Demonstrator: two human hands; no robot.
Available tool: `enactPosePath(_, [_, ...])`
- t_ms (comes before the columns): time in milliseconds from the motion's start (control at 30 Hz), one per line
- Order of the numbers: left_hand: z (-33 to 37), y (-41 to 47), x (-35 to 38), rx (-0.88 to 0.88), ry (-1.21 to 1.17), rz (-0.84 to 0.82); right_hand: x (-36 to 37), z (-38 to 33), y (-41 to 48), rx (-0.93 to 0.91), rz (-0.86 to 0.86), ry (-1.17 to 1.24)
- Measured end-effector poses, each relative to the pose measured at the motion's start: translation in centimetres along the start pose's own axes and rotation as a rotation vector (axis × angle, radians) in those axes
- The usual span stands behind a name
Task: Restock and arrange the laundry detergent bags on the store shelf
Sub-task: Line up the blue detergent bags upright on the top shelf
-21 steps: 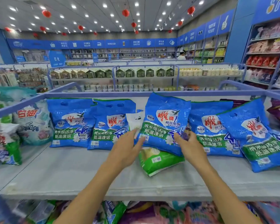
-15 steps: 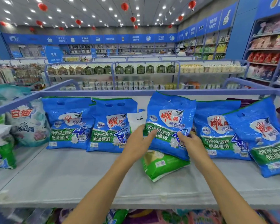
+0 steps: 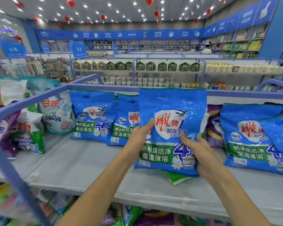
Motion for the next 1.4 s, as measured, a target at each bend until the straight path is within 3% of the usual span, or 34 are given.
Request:
enactPosePath(133, [0.1,-2.1,-5.3,0.155,-0.106,0.171,4.8,1.7,-0.7,0.078,-0.097,0.04])
enactPosePath(367, [-0.4,-3.1,-14.4,0.183,-0.165,0.401,11.7,4.0,-0.9,0.036,-0.086,0.035])
enactPosePath(767, [6.3,3.4,-30.8,0.284,-0.216,0.449,27.8,7.8,6.0,0.077,-0.019,-0.079])
enactPosePath(933, [6.2,6.2,-32.7,0.243,-0.239,0.615,29.0,9.3,9.1,0.042,0.052,-0.078])
enactPosePath(1067, [5.6,7.6,-33.0,0.242,-0.338,0.625,28.1,11.6,10.3,0.056,0.075,-0.088])
enactPosePath(1200, [5.4,7.0,-33.3,0.27,-0.329,0.651,27.7,10.2,7.8,0.111,0.001,-0.189])
enactPosePath(1300, [5.4,6.8,-33.3,0.306,-0.343,0.667,28.0,11.4,5.7,0.127,-0.182,-0.287])
enactPosePath(1400, [5.0,7.0,-33.4,0.304,-0.37,0.67,27.5,11.9,5.4,0.11,-0.178,-0.35])
Point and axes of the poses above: each hand's wrist, its own y-axis towards the middle knuckle, its own x-axis out of the palm, z = x × y, the point moved 10 cm from there along y, towards the middle knuckle, and after that the axes turned 8 degrees about -x, right-handed, at the moved point
